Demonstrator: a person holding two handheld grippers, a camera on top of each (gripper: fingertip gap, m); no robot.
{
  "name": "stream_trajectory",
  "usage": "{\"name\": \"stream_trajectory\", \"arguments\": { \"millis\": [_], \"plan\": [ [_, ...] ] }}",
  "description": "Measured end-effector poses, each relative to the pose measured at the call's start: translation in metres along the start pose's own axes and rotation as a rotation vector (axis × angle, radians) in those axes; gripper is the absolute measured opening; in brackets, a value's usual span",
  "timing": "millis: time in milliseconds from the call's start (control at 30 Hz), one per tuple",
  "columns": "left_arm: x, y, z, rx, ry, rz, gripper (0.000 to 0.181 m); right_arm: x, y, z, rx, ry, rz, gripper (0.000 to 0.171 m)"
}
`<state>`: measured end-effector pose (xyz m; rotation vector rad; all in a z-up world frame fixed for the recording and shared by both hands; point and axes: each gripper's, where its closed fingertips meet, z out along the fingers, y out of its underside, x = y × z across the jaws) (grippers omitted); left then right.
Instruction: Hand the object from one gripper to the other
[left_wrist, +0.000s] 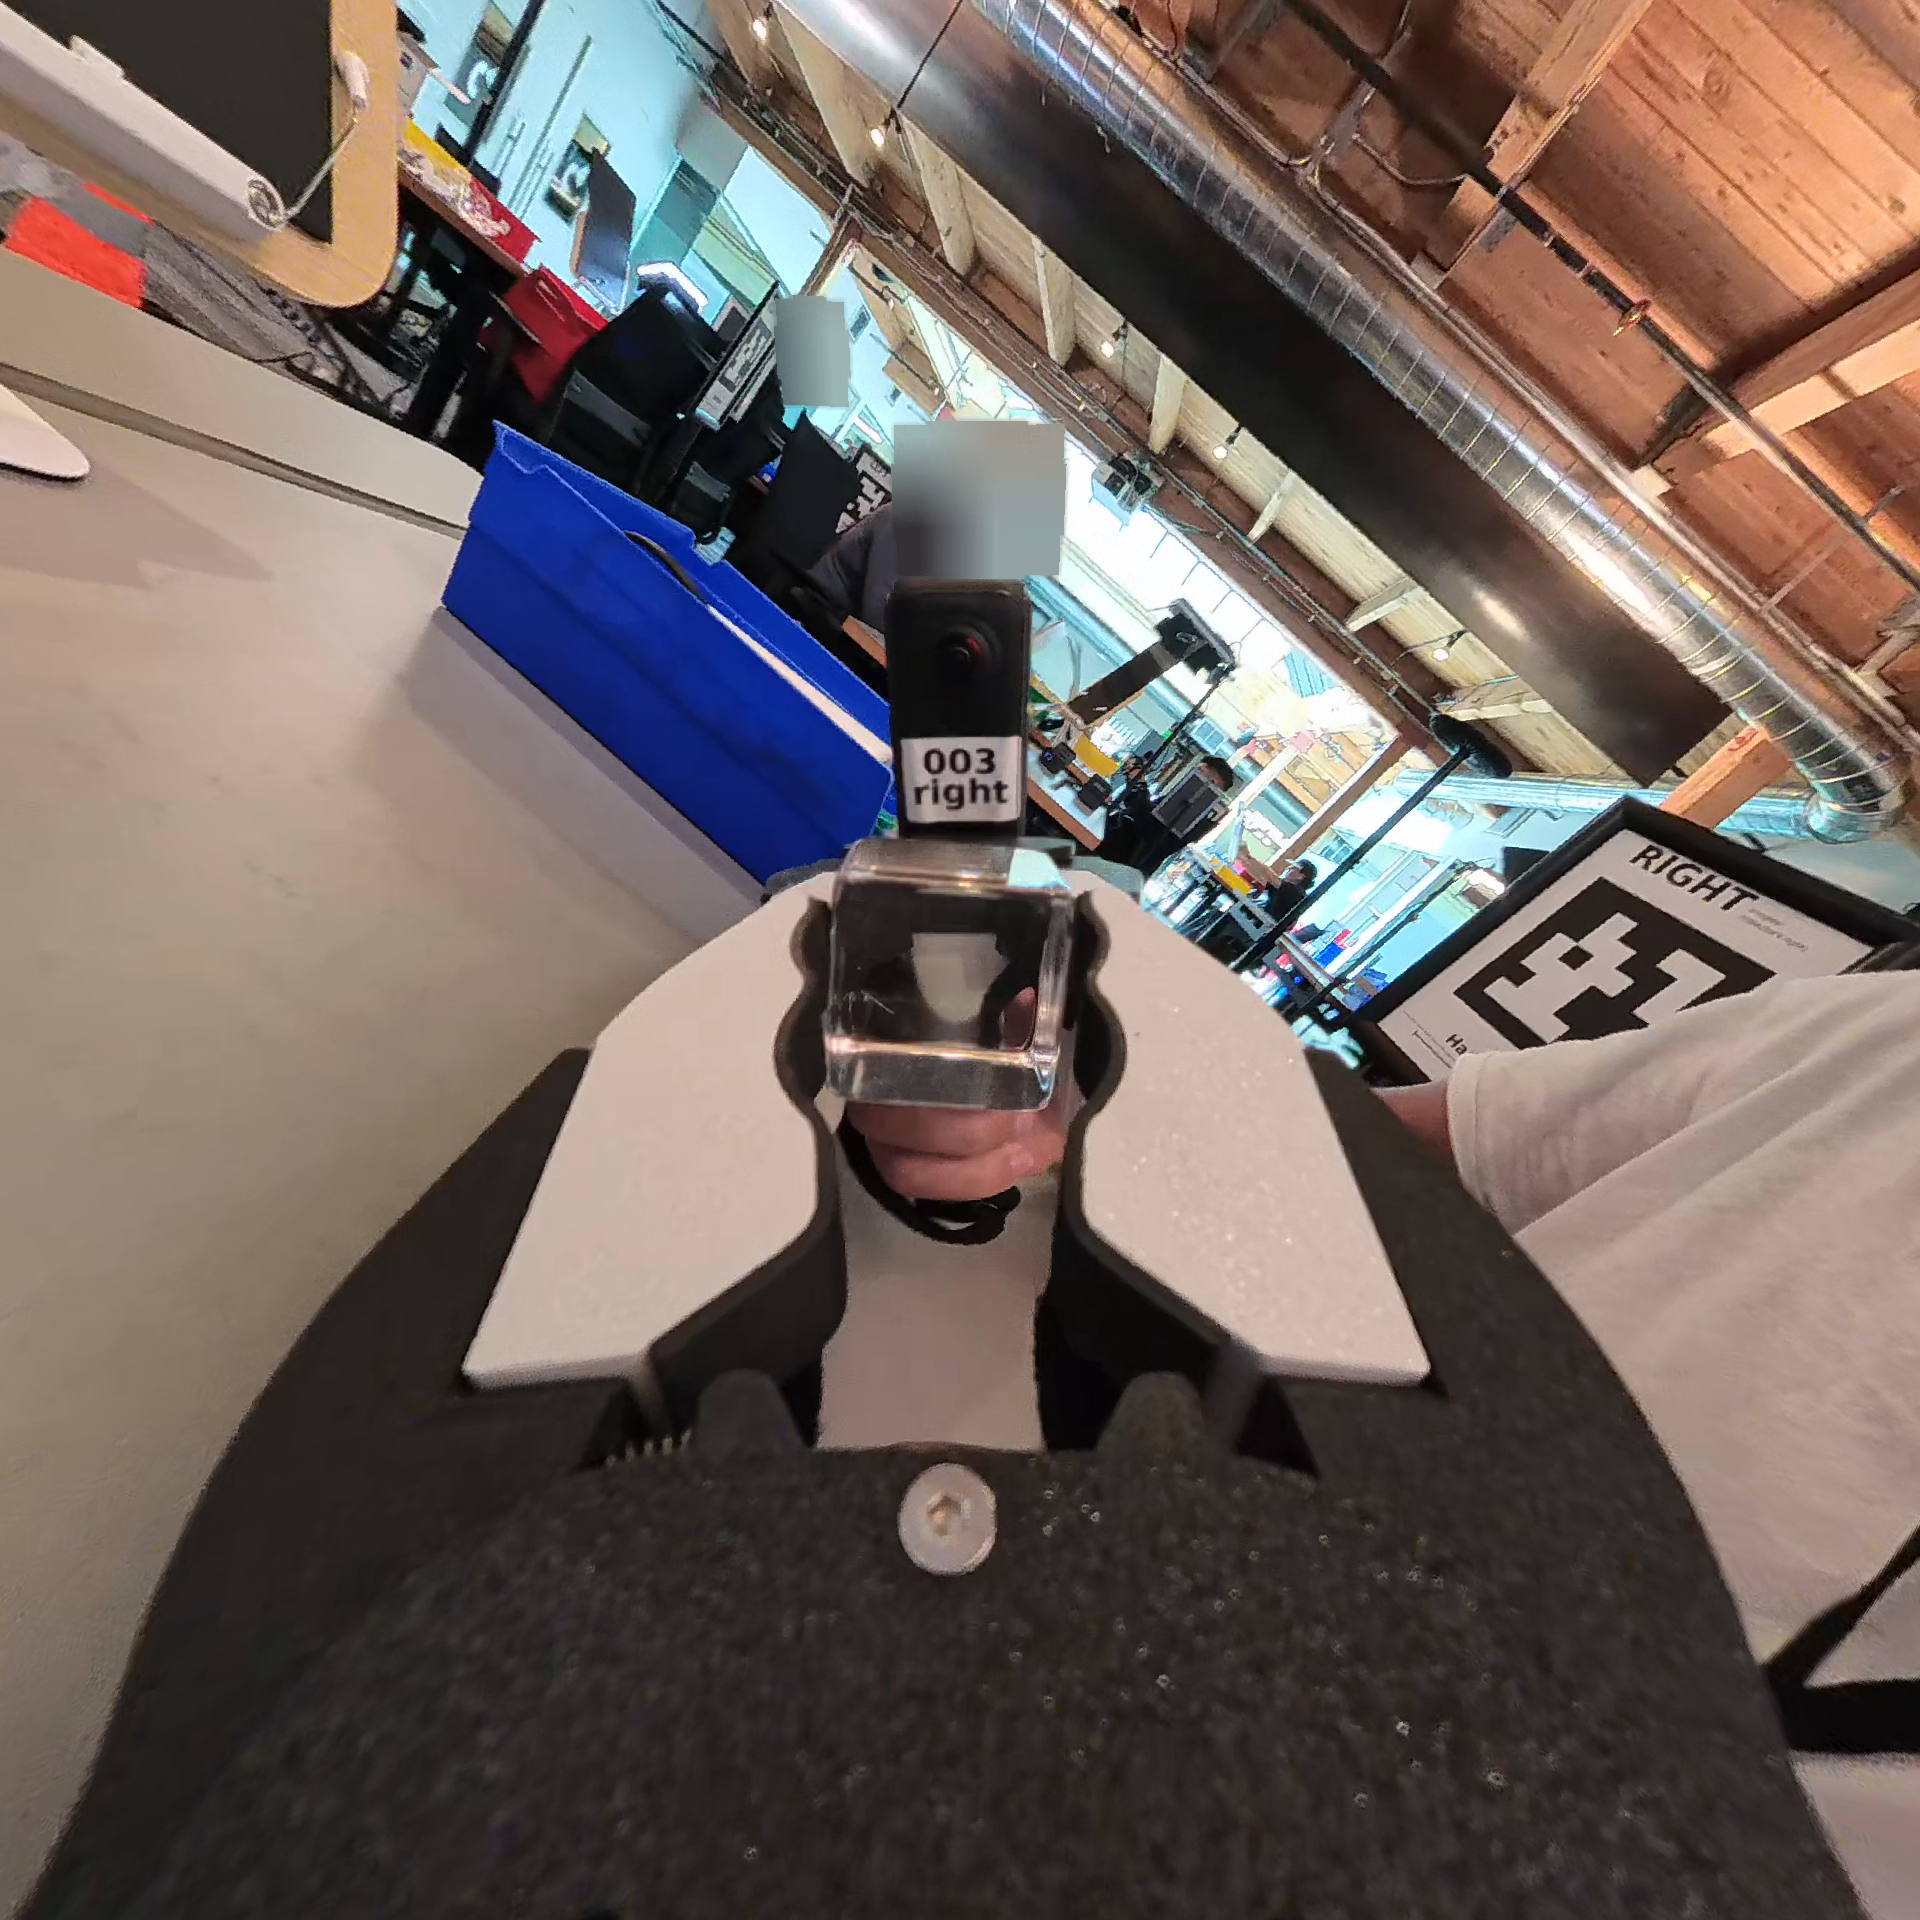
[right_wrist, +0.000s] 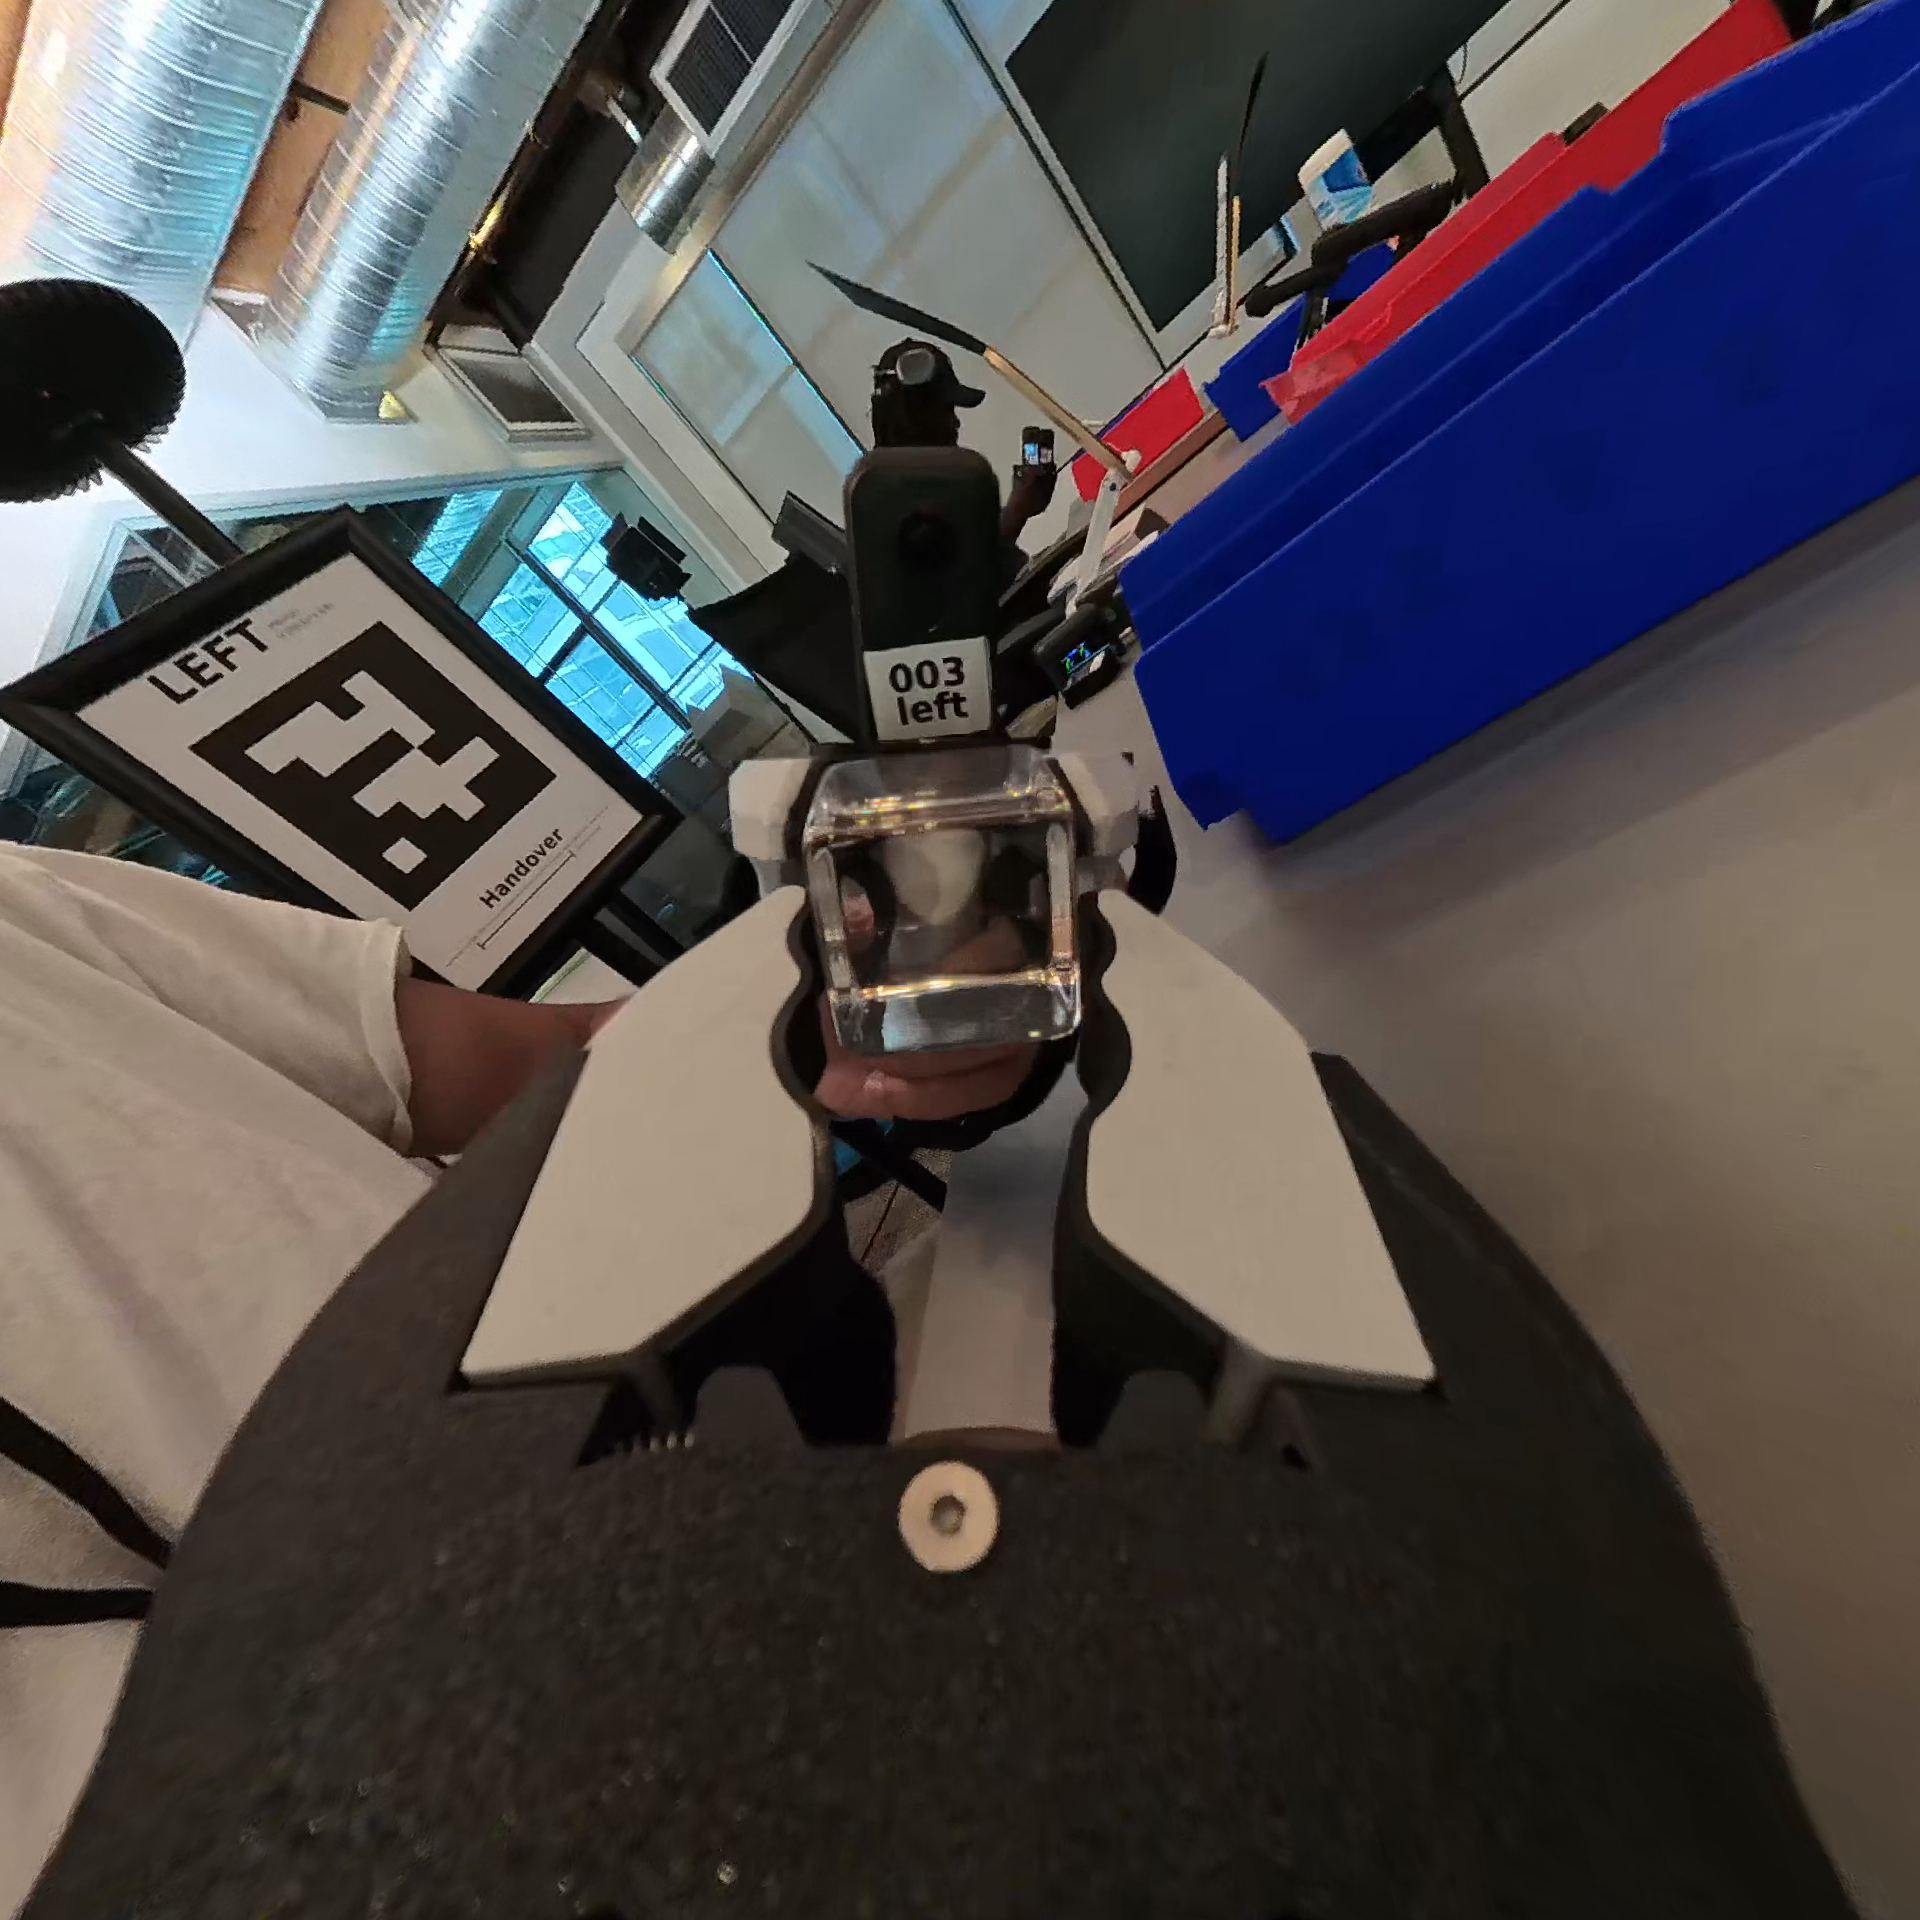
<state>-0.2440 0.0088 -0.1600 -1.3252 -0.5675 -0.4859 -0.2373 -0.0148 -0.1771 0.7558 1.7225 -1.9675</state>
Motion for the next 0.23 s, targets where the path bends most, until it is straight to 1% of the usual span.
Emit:
{"name": "stream_trajectory", "arguments": {
  "millis": [33, 100, 167, 233],
  "plan": [
    [-0.002, 0.0, -0.001, -0.004, -0.017, 0.013, 0.044, 0.002, 0.001, -0.001, -0.009, 0.009, 0.003, 0.046],
    [-0.006, -0.007, -0.006, 0.027, -0.059, 0.052, 0.055, 0.007, 0.001, -0.006, -0.023, 0.021, 0.013, 0.045],
    [-0.01, -0.014, -0.013, 0.045, -0.104, 0.088, 0.057, 0.013, -0.002, -0.015, -0.017, 0.038, 0.034, 0.045],
    [-0.013, -0.011, -0.017, 0.006, -0.146, 0.137, 0.058, 0.017, -0.008, -0.025, -0.004, 0.029, 0.088, 0.045]
  ]
}}
